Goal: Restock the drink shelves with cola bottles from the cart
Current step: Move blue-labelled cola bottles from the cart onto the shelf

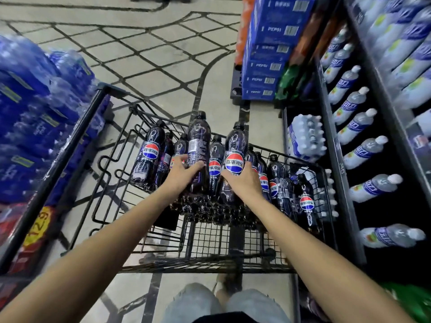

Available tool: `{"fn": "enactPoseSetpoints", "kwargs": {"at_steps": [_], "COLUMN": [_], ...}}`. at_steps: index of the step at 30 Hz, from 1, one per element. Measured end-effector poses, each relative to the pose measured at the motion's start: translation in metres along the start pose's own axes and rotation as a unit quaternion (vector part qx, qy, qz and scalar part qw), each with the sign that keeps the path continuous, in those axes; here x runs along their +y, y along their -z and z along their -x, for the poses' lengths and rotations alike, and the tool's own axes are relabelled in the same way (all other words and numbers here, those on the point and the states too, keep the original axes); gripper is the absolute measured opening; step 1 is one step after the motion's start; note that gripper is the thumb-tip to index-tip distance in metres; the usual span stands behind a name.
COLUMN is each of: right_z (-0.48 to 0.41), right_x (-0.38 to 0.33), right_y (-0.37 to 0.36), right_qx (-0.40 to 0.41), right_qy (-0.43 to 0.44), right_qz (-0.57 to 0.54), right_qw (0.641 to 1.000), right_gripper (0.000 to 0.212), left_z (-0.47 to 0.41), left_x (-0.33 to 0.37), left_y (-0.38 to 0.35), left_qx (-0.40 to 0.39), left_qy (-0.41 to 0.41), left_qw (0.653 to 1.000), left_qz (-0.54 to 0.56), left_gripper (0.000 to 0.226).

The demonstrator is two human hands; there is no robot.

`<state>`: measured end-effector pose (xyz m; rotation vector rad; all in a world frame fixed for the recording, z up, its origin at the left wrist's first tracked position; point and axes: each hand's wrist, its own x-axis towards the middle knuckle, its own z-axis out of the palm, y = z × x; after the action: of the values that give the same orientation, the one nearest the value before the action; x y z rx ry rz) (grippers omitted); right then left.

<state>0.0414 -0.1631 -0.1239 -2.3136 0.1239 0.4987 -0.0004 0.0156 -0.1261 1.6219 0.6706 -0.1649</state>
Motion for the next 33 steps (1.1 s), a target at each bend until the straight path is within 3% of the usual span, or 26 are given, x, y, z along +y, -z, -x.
{"fn": "enactPoseSetpoints", "kwargs": {"at_steps": [6,13,17,21,27,33], "right_z": [0.054,0.144,0.201,0.263,0.354,0.441], "right_x": [0.008,0.030,0.052,0.084,0.137,0.185], "right_y": [0.037,0.059,0.059,0.061,0.068,0.069], "right_qx": [0.024,0.102,0.161,0.230,0.335,0.419], "right_qy": [0.025,0.035,0.011,-0.012,-0.058,-0.099], "right_qz": [-0.187,-0.307,-0.336,-0.335,-0.355,-0.368], "right_qw": [0.982,0.946,0.928,0.914,0.871,0.824], "right_gripper": [0.036,0.034,0.033,0.031,0.037,0.030], "left_z": [0.056,0.124,0.161,0.197,0.266,0.357], "left_x": [0.036,0.038,0.021,-0.002,-0.027,-0.053], "left_y": [-0.016,-0.031,-0.051,-0.073,-0.126,-0.161], "left_qx": [-0.154,-0.306,-0.380,-0.454,-0.491,-0.569], "left_qy": [0.009,-0.002,0.045,0.059,0.063,0.064], "left_qw": [0.980,0.940,0.912,0.879,0.869,0.820], "left_qz": [0.123,0.148,0.152,0.137,0.028,-0.014], "left_gripper": [0.014,0.032,0.056,0.041,0.041,0.039]}}
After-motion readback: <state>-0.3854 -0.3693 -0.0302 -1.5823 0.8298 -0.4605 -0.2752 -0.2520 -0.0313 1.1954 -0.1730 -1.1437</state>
